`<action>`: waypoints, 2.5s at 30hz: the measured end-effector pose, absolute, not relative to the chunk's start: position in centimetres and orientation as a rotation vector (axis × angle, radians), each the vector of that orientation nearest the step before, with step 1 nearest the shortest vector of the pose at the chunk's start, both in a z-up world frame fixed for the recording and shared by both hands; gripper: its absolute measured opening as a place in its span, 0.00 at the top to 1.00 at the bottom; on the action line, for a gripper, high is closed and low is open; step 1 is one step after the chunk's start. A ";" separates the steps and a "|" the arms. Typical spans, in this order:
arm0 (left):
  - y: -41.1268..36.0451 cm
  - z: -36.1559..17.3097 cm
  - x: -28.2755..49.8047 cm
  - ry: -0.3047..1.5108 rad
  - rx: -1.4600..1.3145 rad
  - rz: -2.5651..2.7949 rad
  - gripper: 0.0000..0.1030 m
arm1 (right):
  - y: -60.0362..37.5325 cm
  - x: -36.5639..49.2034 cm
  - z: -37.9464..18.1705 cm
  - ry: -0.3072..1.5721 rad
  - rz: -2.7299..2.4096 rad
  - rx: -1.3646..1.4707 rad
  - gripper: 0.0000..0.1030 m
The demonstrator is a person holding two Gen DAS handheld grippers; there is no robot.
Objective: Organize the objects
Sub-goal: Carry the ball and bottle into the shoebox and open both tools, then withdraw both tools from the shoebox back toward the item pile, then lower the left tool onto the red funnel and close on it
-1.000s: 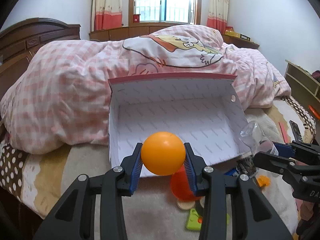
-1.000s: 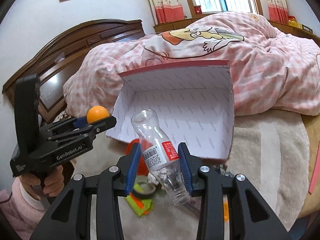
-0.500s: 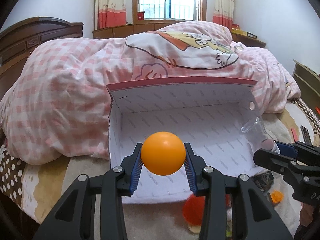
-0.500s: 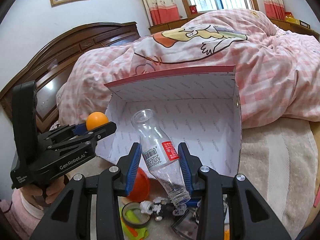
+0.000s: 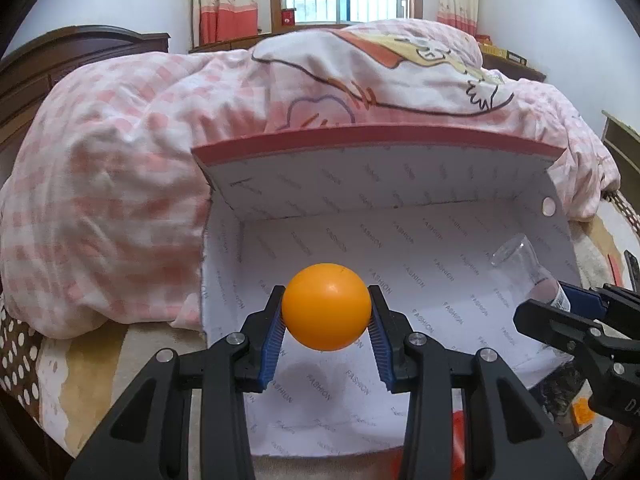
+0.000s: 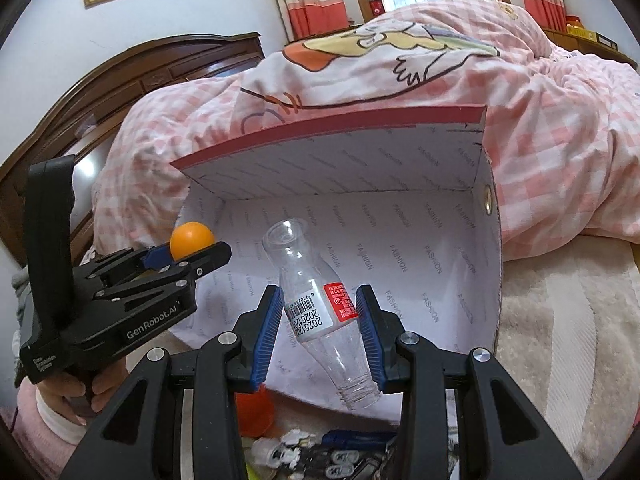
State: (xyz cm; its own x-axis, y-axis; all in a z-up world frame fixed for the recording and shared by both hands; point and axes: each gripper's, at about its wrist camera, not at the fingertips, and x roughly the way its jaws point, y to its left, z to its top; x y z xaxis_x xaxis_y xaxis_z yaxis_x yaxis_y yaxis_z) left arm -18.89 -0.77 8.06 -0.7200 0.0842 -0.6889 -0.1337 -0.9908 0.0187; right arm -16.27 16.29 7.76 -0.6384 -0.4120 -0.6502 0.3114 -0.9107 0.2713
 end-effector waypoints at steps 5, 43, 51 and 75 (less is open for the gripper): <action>-0.6 7.2 -19.7 0.103 -1.138 2.799 0.63 | 16.2 -17.4 6.9 -0.175 -2.532 1.075 0.62; -0.7 8.2 -17.3 0.059 -1.133 2.772 0.45 | 16.5 -14.8 7.8 -0.205 -2.566 1.005 0.50; -0.5 8.7 -14.7 0.049 -1.110 2.756 0.45 | 16.8 -12.9 8.1 -0.223 -2.562 0.997 0.50; 0.0 8.4 -8.8 0.003 -1.115 2.699 0.45 | 18.2 -6.4 7.1 -0.234 -2.555 1.024 0.50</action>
